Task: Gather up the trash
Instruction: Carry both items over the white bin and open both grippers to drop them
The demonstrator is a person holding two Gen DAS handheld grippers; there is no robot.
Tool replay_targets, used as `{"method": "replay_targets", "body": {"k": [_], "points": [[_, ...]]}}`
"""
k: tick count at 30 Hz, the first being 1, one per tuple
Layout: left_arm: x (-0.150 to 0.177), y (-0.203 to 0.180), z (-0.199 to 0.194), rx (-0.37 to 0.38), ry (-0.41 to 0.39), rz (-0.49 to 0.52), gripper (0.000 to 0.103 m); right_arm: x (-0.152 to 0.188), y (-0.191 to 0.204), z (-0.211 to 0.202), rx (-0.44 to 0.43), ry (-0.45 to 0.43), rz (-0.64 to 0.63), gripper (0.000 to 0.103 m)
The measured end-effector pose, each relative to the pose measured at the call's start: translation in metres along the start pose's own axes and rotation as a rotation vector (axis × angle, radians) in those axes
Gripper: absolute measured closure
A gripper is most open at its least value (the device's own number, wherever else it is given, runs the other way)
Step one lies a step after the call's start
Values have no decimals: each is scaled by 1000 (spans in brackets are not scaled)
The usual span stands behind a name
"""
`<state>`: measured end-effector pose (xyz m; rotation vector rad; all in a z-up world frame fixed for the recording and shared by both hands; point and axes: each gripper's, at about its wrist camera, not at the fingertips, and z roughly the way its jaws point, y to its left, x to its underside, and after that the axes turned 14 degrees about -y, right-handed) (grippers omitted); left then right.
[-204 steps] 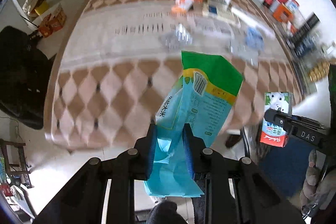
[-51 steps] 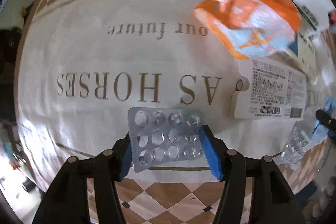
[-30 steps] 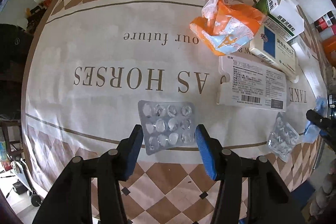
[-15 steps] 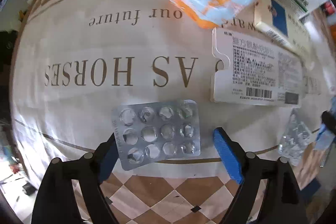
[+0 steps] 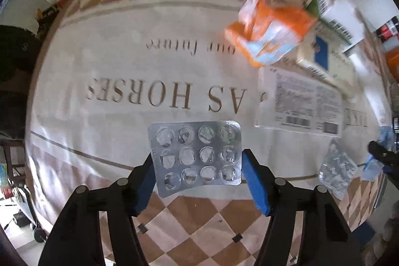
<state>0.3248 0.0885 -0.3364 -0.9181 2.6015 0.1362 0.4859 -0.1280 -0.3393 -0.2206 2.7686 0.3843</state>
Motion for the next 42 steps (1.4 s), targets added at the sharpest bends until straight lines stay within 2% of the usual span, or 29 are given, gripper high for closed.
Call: {"method": "replay_targets", "body": {"k": [6,9,10,13,17,20,23,25,27,30,34,35,39,42], "points": [[5,-10,-54,27,-120,47,41,30,20,-35,-43,-41,-61,66],[12,24,-82,38,-166,85,41,60,34,-61,-71,-85,-109,66],[32,56,-113,50,-180,93,41,76,39,-74,-82,-102,-129,66],[61,69,-141,82,-213,105,41,122,46,-102,-104,-130,-150,66],[126,110,-185,125,-240,134,41,206,50,-139,-118,-139,-156,66],[177,141,-201,150,-210,143,41,278,52,-150,-114,-94,-154,66],[227,169,-194,173,-132,129,41,344,46,-141,-112,-7,-135,66],[265,183,-175,193,-54,104,41,392,38,-121,-97,72,-133,66],[290,193,-151,211,0,87,41,424,31,-98,-100,136,-124,66],[326,204,-91,264,94,25,41,478,13,-36,-94,234,-96,66],[360,214,19,310,199,-66,40,517,-9,46,-103,282,-41,66],[368,217,49,299,234,-82,40,525,-15,69,-104,282,-34,66],[388,226,141,347,294,-153,37,548,-28,156,-117,286,-32,66],[401,232,193,341,311,-150,33,565,-29,215,-153,301,-34,65]]}}
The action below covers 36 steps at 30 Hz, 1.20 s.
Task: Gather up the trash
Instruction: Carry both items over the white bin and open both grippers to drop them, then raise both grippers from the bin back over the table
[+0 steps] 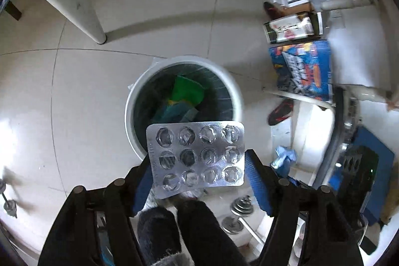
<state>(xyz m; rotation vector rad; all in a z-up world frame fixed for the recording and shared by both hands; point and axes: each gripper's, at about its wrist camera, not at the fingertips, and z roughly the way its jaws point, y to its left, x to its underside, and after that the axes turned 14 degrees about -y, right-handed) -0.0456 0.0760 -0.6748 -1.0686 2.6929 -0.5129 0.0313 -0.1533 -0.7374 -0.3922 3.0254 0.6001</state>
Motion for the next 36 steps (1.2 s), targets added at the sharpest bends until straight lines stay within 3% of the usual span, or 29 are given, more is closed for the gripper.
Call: {"method": "replay_targets", "body": {"k": [1,3,5,7,12,17,25,36], "points": [[0,6,10,-15,-5,5,26,0,-3,22,-13,8,-7,62],[3,16,22,-55,-15,23,4,0,-4,46,-28,19,-36,44],[6,20,26,-91,-29,48,2,2,-5,63,-35,10,-68,15],[12,23,24,-126,-41,58,2,5,-5,68,-16,4,-84,4],[28,14,0,-220,-115,113,2,13,-1,50,115,-33,-169,4],[41,-8,-39,-333,-180,152,2,13,12,6,214,-54,-226,4],[59,-49,-126,-358,-200,171,2,14,52,-113,285,-95,-256,4],[92,-101,-279,-335,-211,171,2,36,123,-284,258,-109,-280,4]]}}
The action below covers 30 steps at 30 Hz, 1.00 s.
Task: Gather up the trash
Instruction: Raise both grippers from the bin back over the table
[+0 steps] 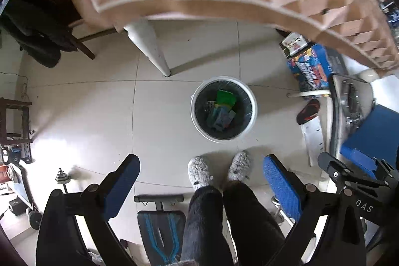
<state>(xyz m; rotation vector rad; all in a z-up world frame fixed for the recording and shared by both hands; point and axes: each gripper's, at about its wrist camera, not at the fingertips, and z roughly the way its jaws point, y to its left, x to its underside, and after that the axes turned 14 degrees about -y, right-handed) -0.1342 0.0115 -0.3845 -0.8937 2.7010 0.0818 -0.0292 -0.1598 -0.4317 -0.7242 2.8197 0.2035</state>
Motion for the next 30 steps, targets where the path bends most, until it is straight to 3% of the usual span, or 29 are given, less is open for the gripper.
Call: {"method": "replay_targets", "body": {"k": [7,9,15,18,22,30], "points": [[-23,3,-83,-31,-51,-12,2,-27,12,-104,-55,-57,58,4],[-39,0,-103,-52,-99,-3,2,-40,12,-125,-75,-85,83,4],[-108,-27,-122,-106,-256,33,2,-119,-2,-158,-64,-153,72,4],[-144,-50,-107,-60,-272,69,0,-172,-20,-150,-21,-151,0,4],[-190,-85,-68,-63,-244,90,0,-257,-54,-115,35,-96,-142,4],[-295,-134,43,-160,-99,-3,0,-401,-91,-1,89,42,-410,4]]}}
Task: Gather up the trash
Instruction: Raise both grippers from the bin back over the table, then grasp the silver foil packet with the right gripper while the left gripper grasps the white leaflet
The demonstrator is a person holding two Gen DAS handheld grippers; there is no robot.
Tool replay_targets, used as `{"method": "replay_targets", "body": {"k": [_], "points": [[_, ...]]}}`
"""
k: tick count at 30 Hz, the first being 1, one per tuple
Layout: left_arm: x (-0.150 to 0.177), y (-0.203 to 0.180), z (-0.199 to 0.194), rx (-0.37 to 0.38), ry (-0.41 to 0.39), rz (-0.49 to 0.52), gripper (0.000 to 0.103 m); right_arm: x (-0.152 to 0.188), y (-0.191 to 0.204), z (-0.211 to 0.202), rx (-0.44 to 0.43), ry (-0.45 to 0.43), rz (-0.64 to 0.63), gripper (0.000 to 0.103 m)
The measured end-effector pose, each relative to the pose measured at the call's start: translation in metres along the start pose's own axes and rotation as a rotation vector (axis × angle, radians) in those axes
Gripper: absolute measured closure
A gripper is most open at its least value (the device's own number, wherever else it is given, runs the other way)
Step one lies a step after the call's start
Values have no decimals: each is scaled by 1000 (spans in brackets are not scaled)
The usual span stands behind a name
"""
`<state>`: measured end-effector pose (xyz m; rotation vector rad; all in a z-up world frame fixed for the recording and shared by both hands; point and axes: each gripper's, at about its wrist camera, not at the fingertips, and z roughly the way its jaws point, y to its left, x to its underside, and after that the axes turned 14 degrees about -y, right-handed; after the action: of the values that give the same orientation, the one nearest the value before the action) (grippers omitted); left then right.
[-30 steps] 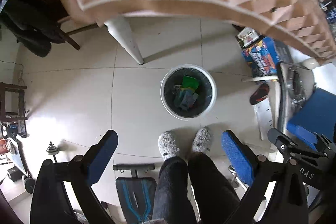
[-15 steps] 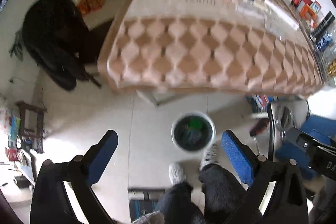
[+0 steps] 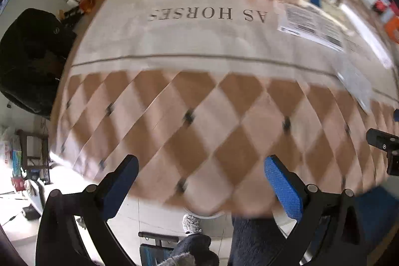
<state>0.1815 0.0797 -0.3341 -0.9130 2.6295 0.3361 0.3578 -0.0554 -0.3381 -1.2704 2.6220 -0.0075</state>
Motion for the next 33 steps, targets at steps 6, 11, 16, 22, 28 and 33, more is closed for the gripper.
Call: {"method": "replay_targets", "body": {"k": [6,11,16,22,28,33], "points": [[-52,-17,50,-29,98,-31,0,-54,-19,74,-22,115,-222,0],[-80,-33,50,-64,65,84,0,-59,-24,71,-97,100,-233,14],[-101,-64,39,-57,6,304,0,-52,-34,63,-127,103,-125,30],[-114,-135,19,7,-116,777,0,-35,-136,47,-66,59,375,32],[-118,-211,40,125,-53,1173,0,-9,-209,66,-52,135,664,32],[-113,-243,55,214,67,1326,0,-12,-228,68,-59,122,643,15]]}}
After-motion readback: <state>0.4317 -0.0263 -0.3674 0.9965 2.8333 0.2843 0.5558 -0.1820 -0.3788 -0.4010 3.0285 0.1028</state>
